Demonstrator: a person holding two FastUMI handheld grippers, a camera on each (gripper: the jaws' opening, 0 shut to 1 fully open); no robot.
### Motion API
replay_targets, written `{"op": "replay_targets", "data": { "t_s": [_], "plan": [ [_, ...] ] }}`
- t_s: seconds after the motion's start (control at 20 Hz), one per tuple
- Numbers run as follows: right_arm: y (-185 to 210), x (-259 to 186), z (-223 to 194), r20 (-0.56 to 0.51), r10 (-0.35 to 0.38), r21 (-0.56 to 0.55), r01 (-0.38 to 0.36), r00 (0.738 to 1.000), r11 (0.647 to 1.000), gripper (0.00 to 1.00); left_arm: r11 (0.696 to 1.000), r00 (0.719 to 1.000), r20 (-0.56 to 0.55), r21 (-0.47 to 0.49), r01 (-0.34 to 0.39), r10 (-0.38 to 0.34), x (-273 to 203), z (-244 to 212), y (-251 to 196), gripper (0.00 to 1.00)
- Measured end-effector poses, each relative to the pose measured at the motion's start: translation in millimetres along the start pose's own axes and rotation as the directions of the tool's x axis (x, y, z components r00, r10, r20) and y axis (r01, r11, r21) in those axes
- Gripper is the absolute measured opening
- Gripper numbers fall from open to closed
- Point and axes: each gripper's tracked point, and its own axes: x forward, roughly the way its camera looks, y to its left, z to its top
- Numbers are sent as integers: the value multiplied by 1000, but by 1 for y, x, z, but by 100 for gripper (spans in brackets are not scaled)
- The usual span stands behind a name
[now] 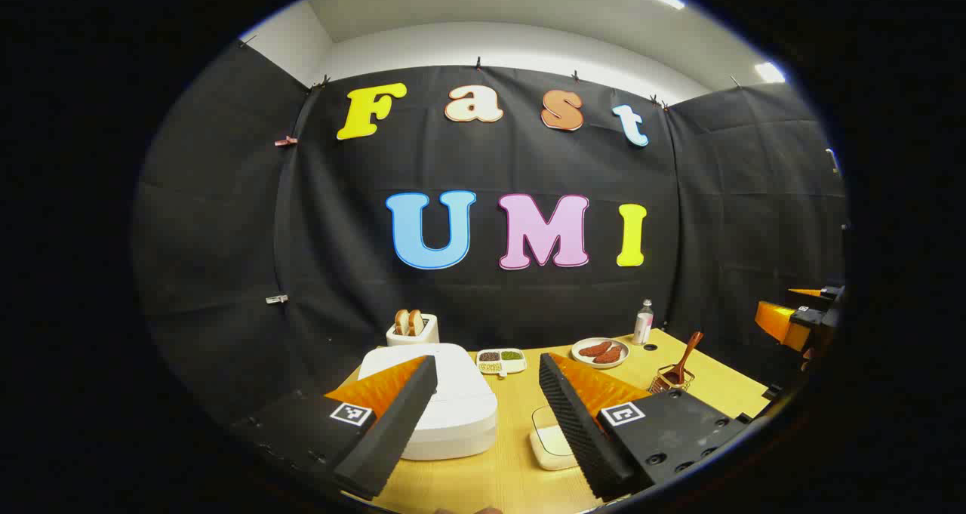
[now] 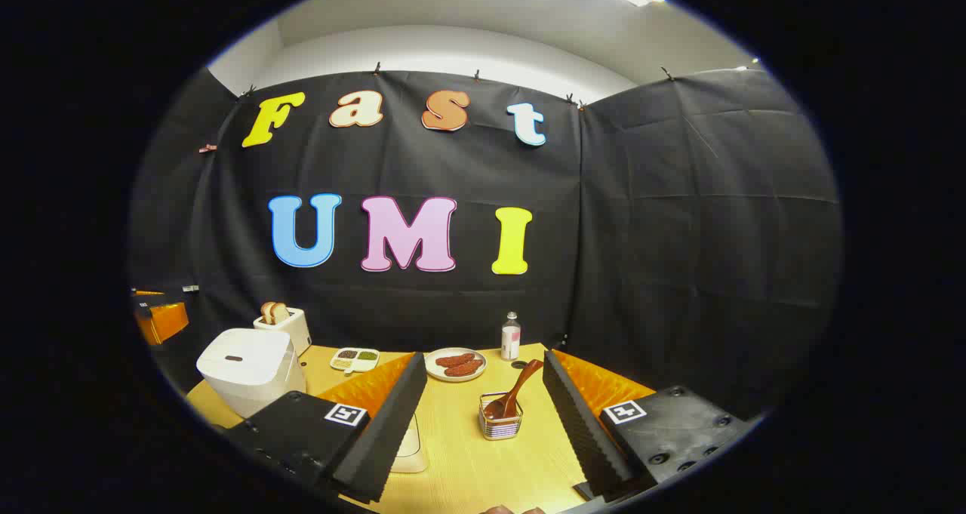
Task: Close the left gripper, press the button to open the rice cooker; take a wooden spoon from the chopstick holder with the right hand, scoop a spoonful of rice and pour it into the rice cooker, then put the wooden spoon back into the chopstick holder.
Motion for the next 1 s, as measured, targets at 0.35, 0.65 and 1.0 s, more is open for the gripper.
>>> {"op": "replay_targets", "data": {
  "t_s": [0.35, 0.65, 1.0],
  "plan": [
    [14, 15, 0, -13, 17, -2, -17, 1000, 1000, 96, 1000, 1000, -14, -22, -13, 13, 10, -6, 9, 94],
    [10, 41, 2, -28, 13, 35, -12, 1000, 999, 98, 1000, 999, -42, 2, -8, 8, 32, -9, 3, 94],
    [9, 64, -6, -44, 47, 25, -46, 998, 999, 98, 999, 998, -56, -27, -43, 41, 44, -10, 3, 94]
  ]
}}
